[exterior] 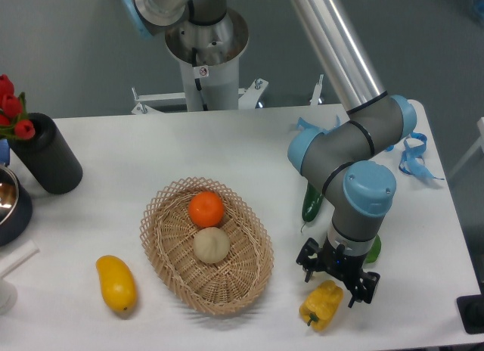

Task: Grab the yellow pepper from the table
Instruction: 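Lower the gripper around the yellow bell pepper and close on it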

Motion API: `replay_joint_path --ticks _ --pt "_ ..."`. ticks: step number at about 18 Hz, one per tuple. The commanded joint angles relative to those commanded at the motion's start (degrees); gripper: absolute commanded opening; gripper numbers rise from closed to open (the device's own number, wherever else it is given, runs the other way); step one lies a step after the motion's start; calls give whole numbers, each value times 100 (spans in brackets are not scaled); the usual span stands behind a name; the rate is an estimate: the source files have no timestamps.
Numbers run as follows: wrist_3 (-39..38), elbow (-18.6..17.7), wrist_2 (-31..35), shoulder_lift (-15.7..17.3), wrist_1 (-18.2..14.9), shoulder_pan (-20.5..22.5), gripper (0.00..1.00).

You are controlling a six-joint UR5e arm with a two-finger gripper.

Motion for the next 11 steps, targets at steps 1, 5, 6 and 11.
replay_joint_path --ticks 1,5,6,11 --pt "0 0 0 -18 0 0 100" --pt "0 35 9 -115 9 -70 100" --pt "0 35 9 -123 9 -70 100" --pt "9 35 9 -132 9 -70 91"
